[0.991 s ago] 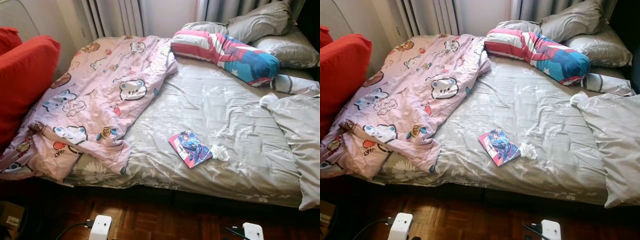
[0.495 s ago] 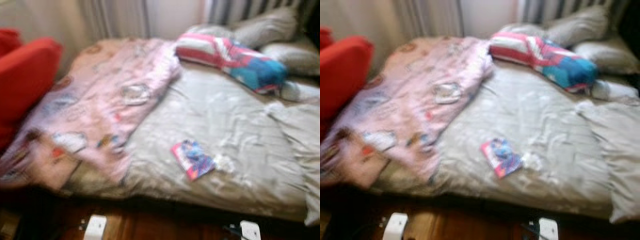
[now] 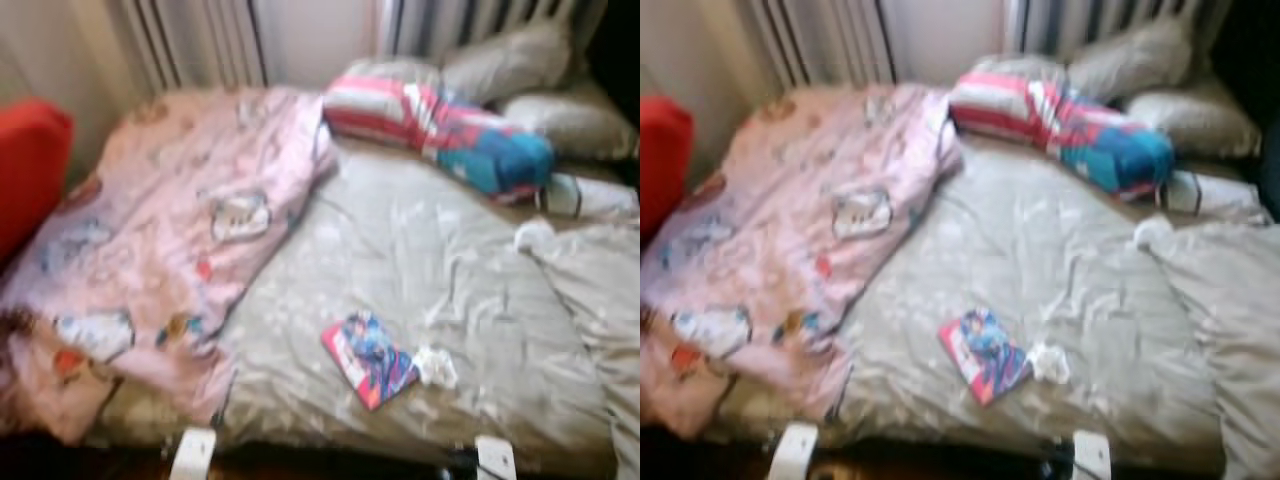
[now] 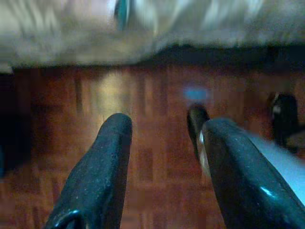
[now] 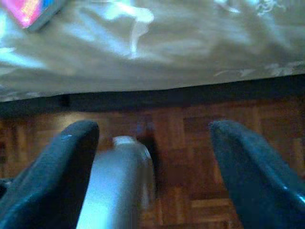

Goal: Clean up the room

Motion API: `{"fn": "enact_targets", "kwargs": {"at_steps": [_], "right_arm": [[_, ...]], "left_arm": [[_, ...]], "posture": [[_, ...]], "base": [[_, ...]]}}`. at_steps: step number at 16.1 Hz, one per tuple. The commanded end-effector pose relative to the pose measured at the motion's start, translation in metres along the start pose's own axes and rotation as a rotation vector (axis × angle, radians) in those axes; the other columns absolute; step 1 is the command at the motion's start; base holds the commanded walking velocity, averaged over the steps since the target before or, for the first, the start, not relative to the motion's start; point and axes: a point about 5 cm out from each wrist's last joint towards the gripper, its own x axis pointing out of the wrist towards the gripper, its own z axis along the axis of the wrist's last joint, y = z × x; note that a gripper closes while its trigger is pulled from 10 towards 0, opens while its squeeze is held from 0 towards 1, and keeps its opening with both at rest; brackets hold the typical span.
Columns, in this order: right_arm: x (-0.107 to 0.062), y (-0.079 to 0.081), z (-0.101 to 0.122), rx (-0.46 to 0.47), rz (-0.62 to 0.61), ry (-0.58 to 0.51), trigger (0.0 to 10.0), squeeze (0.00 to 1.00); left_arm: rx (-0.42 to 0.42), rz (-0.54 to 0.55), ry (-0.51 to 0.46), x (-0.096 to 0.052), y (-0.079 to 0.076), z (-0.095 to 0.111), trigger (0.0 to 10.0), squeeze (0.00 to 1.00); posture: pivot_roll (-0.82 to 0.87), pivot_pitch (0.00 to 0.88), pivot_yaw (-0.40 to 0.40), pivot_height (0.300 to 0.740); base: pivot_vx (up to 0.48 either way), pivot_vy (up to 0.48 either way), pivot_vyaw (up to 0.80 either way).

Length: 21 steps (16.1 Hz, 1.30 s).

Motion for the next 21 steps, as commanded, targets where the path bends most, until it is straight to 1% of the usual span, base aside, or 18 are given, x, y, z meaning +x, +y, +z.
{"fn": "enact_targets", "kwargs": {"at_steps": [1, 3, 5, 7, 8, 10, 11, 12, 13, 15, 16, 17, 18, 20, 21], "right_arm": [[-0.004, -0.012, -0.006, 0.008, -0.028, 0.017, 10.0, 0.00], [-0.006, -0.017, -0.011, 0.008, -0.030, 0.025, 10.0, 0.00], [-0.006, -0.017, -0.012, 0.006, -0.030, 0.022, 10.0, 0.00], [-0.005, -0.012, -0.010, -0.033, -0.015, 0.017, 10.0, 0.00], [-0.003, -0.008, -0.005, -0.042, -0.010, -0.002, 10.0, 0.00], [0.001, -0.003, 0.017, -0.068, -0.045, -0.094, 10.0, 0.00], [0.006, 0.016, 0.046, -0.089, -0.015, -0.227, 10.0, 0.00], [0.006, 0.018, 0.060, -0.078, -0.012, -0.289, 10.0, 0.00], [0.004, 0.016, 0.085, -0.106, -0.021, -0.408, 10.0, 0.00], [-0.001, 0.015, 0.106, -0.104, -0.030, -0.523, 10.0, 0.00], [-0.005, 0.017, 0.115, -0.157, -0.020, -0.593, 10.0, 0.00], [-0.008, 0.018, 0.121, -0.149, -0.014, -0.644, 10.0, 0.00], [-0.018, 0.021, 0.134, -0.147, 0.014, -0.774, 10.0, 0.00], [-0.027, 0.029, 0.135, -0.179, 0.019, -0.857, 10.0, 0.00], [-0.029, 0.031, 0.135, -0.188, 0.018, -0.871, 10.0, 0.00]], "left_arm": [[-0.007, -0.009, 0.022, 0.000, -0.006, -0.007, 10.0, 0.00], [-0.014, -0.008, 0.013, 0.000, -0.007, -0.005, 10.0, 0.00], [-0.016, -0.012, 0.000, 0.001, -0.009, -0.002, 10.0, 0.00], [-0.019, -0.017, -0.047, 0.002, -0.013, 0.006, 10.0, 0.00], [-0.028, -0.018, -0.083, 0.002, -0.013, 0.014, 10.0, 0.00], [0.005, -0.024, -0.153, 0.003, -0.012, 0.029, 10.0, 0.00], [-0.013, -0.041, -0.272, 0.002, -0.012, 0.055, 10.0, 0.00], [-0.027, -0.046, -0.340, 0.001, -0.011, 0.071, 10.0, 0.00], [-0.045, -0.043, -0.487, -0.004, -0.008, 0.105, 10.0, 0.00], [-0.039, -0.053, -0.656, -0.015, -0.005, 0.137, 10.0, 0.00], [-0.008, -0.067, -0.701, -0.018, -0.008, 0.143, 10.0, 0.00], [0.001, -0.074, -0.724, -0.020, -0.009, 0.143, 10.0, 0.00], [-0.004, -0.077, -0.755, -0.023, -0.009, 0.142, 10.0, 0.00], [0.014, -0.075, -0.790, -0.027, -0.009, 0.139, 10.0, 0.00], [0.017, -0.070, -0.794, -0.027, -0.008, 0.137, 10.0, 0.00]], "posture": [[-0.03, 0.092, 0.023, 0.740], [-0.02, 0.095, 0.022, 0.740], [-0.03, 0.100, 0.022, 0.740], [-0.03, 0.109, 0.015, 0.740], [-0.03, 0.109, 0.013, 0.740], [-0.06, 0.115, 0.025, 0.740], [-0.06, 0.113, 0.029, 0.740], [-0.06, 0.112, 0.029, 0.740], [-0.06, 0.110, 0.028, 0.740], [-0.08, 0.098, 0.026, 0.740], [-0.08, 0.090, 0.025, 0.740], [-0.08, 0.088, 0.026, 0.740], [-0.09, 0.089, 0.030, 0.740], [-0.09, 0.091, 0.033, 0.740], [-0.08, 0.091, 0.034, 0.740]], "base": [[0.000, 0.000, 0.00], [0.000, 0.000, 0.00], [0.000, 0.000, 0.00], [0.000, 0.000, 0.00], [0.000, 0.000, 0.00], [0.000, 0.000, 0.00], [0.000, 0.000, 0.00], [0.000, 0.000, 0.00], [0.000, 0.000, 0.00], [0.000, 0.000, 0.00], [0.000, 0.000, 0.00], [0.000, 0.000, 0.00], [0.000, 0.000, 0.00], [0.000, 0.000, 0.00], [0.000, 0.000, 0.00]]}}
